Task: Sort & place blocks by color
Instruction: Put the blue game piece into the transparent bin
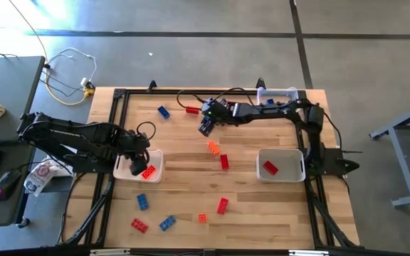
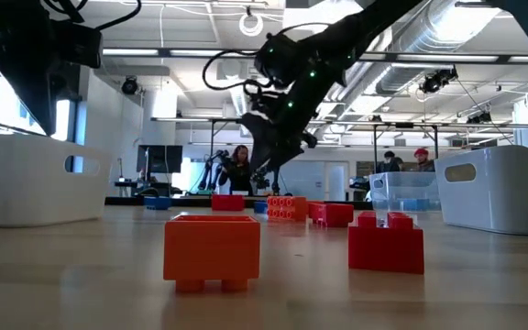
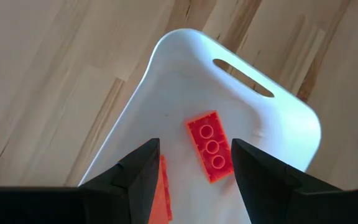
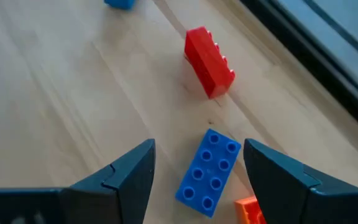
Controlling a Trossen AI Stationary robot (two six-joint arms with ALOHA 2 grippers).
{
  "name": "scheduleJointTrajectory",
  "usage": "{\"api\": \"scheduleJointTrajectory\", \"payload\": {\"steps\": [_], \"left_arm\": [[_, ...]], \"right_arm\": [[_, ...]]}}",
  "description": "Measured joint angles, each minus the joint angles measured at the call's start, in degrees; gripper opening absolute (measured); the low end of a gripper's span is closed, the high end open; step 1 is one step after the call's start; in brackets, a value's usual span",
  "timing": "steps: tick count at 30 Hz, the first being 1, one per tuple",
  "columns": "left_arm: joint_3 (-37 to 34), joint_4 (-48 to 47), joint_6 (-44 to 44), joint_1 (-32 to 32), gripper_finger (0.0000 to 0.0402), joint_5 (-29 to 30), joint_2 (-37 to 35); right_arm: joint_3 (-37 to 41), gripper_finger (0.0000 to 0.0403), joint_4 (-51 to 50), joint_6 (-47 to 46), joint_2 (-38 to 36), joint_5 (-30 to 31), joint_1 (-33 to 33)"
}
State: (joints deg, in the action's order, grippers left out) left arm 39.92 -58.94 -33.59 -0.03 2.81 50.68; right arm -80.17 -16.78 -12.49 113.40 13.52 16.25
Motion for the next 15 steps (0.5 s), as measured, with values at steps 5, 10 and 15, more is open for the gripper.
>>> {"api": "scheduleJointTrajectory", "payload": {"steps": [5, 10, 15], "left_arm": [[0.0, 0.02, 0.86, -0.02, 0.0184, 0.96, 0.0], [0.0, 0.04, 0.92, -0.01, 0.0184, 2.3, 0.0], [0.0, 0.07, 0.9, -0.02, 0.0184, 2.39, 0.0]], "right_arm": [[-1.44, 0.0231, -1.13, -3.13, 2.07, 0.36, 0.97], [-1.52, 0.0231, -1.91, -4.2, 3.2, 0.04, 1.94], [-1.52, 0.0231, -1.94, -4.93, 4.97, -0.33, 2.51]]}}
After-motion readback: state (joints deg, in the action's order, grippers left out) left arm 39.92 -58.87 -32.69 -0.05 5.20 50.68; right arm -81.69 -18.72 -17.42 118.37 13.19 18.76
